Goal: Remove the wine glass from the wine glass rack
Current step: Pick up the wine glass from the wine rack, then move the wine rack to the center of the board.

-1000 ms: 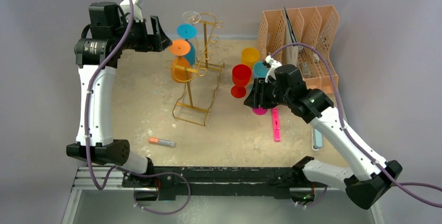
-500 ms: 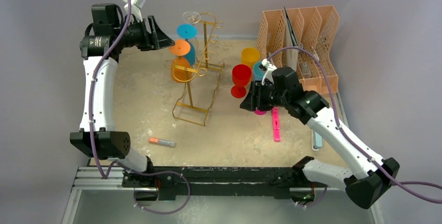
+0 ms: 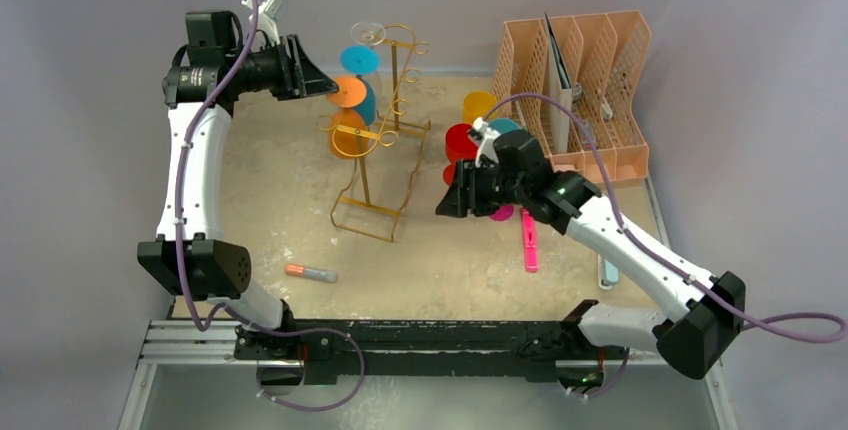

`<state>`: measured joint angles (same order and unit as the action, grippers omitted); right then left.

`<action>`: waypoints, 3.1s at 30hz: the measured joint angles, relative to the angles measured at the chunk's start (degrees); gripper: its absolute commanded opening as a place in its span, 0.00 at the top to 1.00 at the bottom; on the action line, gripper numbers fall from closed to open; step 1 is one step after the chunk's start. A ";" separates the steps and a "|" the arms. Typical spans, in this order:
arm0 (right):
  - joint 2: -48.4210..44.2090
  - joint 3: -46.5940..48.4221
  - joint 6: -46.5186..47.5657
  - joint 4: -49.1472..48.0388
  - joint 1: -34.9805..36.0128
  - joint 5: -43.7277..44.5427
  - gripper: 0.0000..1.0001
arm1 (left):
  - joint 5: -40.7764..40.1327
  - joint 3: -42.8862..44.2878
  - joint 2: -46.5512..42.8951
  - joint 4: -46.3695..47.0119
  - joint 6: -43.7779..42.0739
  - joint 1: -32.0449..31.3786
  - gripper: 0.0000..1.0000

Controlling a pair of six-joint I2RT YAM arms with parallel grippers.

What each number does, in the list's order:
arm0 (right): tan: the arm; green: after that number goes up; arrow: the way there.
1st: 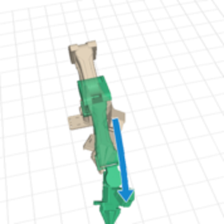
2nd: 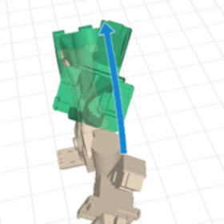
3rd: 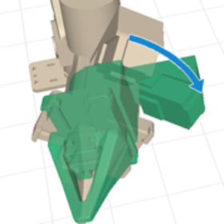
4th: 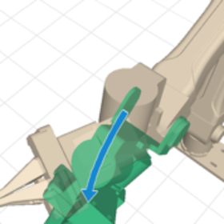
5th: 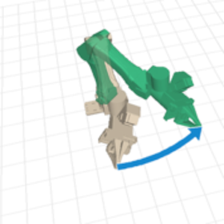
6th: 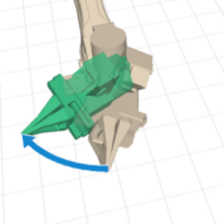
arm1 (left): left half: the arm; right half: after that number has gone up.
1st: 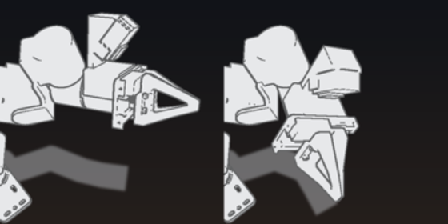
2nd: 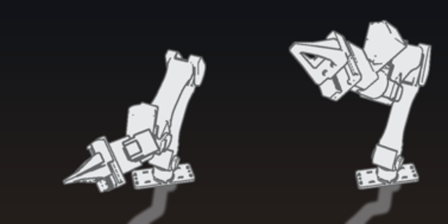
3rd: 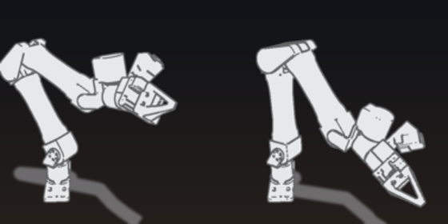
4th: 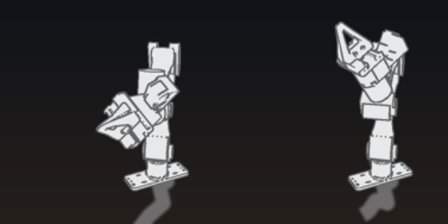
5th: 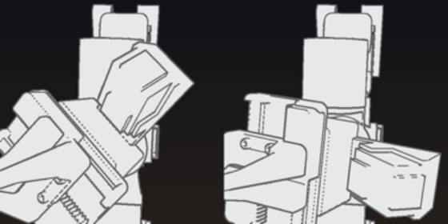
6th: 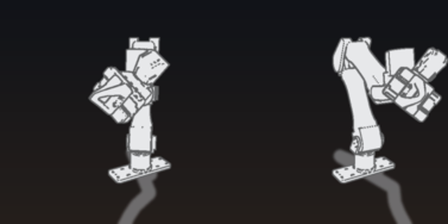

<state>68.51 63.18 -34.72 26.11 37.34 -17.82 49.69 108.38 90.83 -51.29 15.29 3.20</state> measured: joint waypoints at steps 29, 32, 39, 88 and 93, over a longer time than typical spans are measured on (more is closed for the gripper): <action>5.31 -7.50 7.63 -13.84 22.82 17.14 0.47 | 2.03 -1.16 2.51 4.59 5.27 0.04 1.00; 6.60 -7.50 7.34 -15.26 23.52 17.14 0.47 | 1.73 -1.92 1.84 5.57 6.62 0.02 1.00; 11.72 -9.42 9.07 -24.02 26.58 19.30 0.47 | 1.51 -5.44 0.20 9.22 9.92 0.20 1.00; 35.52 -6.75 14.03 -43.74 26.34 25.64 0.43 | 9.77 -10.05 -3.63 21.88 23.12 8.85 1.00; 35.52 -6.75 14.88 -43.63 22.60 22.77 0.42 | 9.01 -8.46 -3.65 22.18 23.21 9.09 1.00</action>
<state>104.03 56.42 -19.84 -17.52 59.94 4.95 58.70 99.92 87.18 -29.10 38.50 12.29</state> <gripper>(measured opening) 0.573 0.010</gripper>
